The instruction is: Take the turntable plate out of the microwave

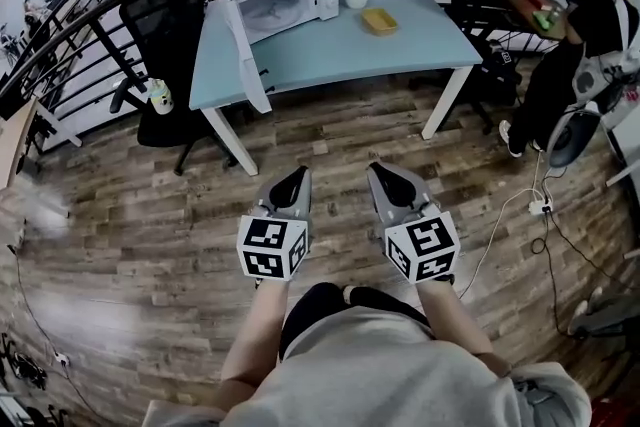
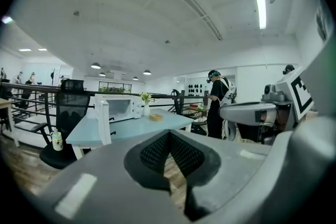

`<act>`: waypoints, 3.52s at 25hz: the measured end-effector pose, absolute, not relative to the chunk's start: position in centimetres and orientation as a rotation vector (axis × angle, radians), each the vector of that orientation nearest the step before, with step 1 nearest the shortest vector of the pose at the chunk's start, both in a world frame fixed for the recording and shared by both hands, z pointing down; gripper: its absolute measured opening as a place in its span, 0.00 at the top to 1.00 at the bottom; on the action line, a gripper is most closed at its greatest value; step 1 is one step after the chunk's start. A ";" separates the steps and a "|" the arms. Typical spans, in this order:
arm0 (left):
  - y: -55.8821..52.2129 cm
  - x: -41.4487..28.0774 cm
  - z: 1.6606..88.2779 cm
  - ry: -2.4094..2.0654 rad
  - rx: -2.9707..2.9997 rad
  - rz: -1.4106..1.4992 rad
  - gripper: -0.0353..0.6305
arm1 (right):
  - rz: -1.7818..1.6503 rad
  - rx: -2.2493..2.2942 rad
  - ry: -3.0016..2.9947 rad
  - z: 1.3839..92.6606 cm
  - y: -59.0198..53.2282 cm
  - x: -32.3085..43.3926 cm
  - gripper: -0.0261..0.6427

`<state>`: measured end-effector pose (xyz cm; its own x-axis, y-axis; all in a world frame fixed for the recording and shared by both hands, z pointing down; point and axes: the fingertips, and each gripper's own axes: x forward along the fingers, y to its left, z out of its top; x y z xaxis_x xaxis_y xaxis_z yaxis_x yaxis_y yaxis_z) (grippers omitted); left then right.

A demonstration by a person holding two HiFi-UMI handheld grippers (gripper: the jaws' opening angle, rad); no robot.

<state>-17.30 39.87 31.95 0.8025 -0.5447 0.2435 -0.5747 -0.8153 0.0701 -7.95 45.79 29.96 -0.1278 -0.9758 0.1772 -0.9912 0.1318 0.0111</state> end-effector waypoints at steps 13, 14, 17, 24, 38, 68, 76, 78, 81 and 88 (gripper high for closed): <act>40.0 -13.1 33.1 -0.867 2.814 0.292 0.94 | 0.242 2.023 -2.270 31.5 45.6 -4.4 0.94; 39.6 -12.9 33.5 -0.861 2.814 0.299 0.94 | 0.240 2.021 -2.271 31.7 45.1 -4.3 0.94; 37.5 -12.2 34.0 -0.868 2.812 0.300 0.94 | 0.244 2.014 -2.268 32.3 43.0 -3.6 0.94; 30.1 -10.9 34.2 -0.892 2.773 0.282 0.94 | 0.269 1.995 -2.305 32.4 35.7 -2.3 0.94; 15.1 -5.9 33.8 -0.735 2.803 0.267 0.94 | 0.273 2.095 -2.230 31.7 20.9 2.2 0.94; -1.7 2.3 36.6 -0.796 2.672 0.251 0.94 | 0.385 1.942 -2.310 35.1 0.7 11.0 0.94; -10.2 2.9 36.2 -1.006 2.545 0.166 0.94 | 0.334 1.740 -2.456 34.0 -8.0 12.3 0.94; -11.9 2.9 36.0 -1.060 2.520 0.143 0.94 | 0.328 1.692 -2.486 34.0 -9.9 12.5 0.94; -14.1 2.8 36.0 -1.135 2.479 0.110 0.94 | 0.324 1.615 -2.525 34.1 -12.0 12.8 0.94; -17.3 2.1 37.2 -1.280 2.348 0.063 0.94 | 0.332 1.445 -2.592 35.3 -15.6 13.1 0.94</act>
<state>2.14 -17.27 37.19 0.5652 -0.7847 0.2546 -0.8060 -0.4594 0.3733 13.10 -15.64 35.27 -0.5226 -0.8176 0.2417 -0.8521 0.5101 -0.1171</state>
